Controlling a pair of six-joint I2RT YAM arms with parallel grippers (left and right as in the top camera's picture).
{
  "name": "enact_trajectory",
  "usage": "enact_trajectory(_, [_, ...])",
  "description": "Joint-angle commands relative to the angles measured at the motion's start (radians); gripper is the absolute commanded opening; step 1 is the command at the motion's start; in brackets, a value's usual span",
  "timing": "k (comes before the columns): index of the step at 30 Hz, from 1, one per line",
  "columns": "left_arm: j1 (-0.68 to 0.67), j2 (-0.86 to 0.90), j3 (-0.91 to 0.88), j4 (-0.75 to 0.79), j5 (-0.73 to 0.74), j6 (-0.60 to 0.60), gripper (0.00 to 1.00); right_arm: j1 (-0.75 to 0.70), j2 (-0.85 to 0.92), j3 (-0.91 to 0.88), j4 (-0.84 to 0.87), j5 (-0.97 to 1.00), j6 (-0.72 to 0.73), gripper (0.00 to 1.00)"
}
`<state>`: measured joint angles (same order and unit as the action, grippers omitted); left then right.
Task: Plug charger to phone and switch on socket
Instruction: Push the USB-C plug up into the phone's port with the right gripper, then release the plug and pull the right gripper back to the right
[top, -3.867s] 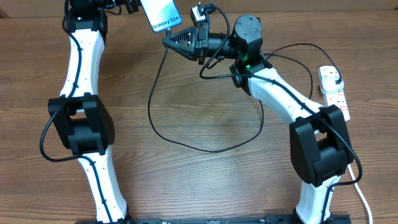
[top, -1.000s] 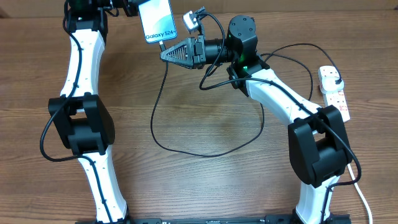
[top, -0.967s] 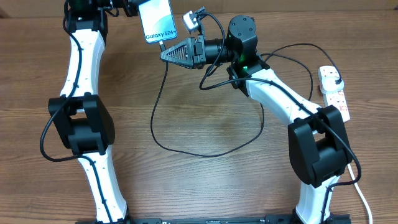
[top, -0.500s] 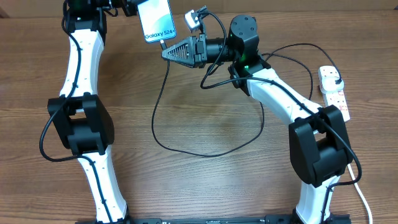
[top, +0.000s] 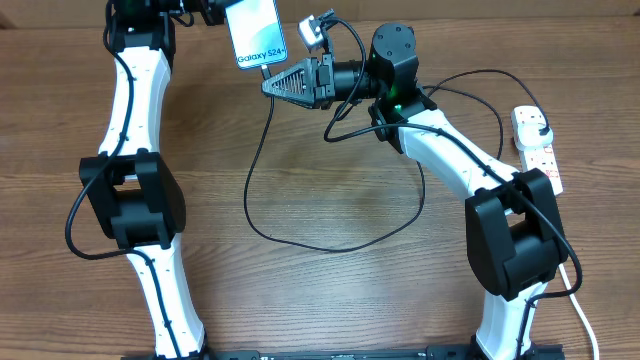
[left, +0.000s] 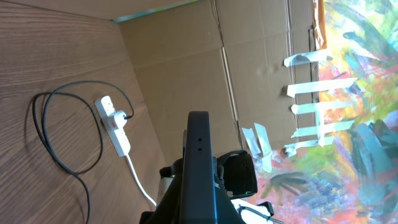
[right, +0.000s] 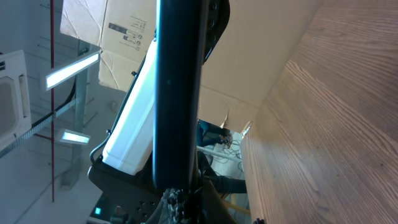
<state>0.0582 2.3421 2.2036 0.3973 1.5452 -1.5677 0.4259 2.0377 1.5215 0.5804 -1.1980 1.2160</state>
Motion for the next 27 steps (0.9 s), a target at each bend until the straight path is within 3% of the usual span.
enact_trajectory(1, [-0.034,-0.014,0.02,0.008,0.035,0.028,0.04,-0.012,-0.002,0.011,0.002,0.076,0.014,0.04])
enact_trajectory(11, [-0.052,-0.014,0.02,0.008,0.035,0.028,0.04,-0.029,-0.002,0.011,0.002,0.089,0.014,0.04])
enact_trajectory(13, [-0.043,-0.014,0.02,0.008,0.034,0.042,0.04,-0.029,-0.002,0.011,0.002,0.059,0.013,0.44])
enact_trajectory(15, [-0.021,-0.014,0.02,0.007,0.034,0.069,0.04,-0.034,-0.002,0.011,0.003,0.027,0.013,0.6])
enact_trajectory(20, [0.077,-0.014,0.02,-0.004,0.035,0.061,0.04,-0.082,-0.002,0.011,-0.033,0.021,0.003,0.71])
enact_trajectory(23, [0.12,-0.014,0.02,-0.004,0.035,0.055,0.04,-0.121,-0.002,0.01,-0.259,0.067,-0.134,0.71])
enact_trajectory(27, [0.129,-0.014,0.02,-0.004,0.035,0.053,0.04,-0.146,-0.002,0.01,-0.869,0.314,-0.449,0.72])
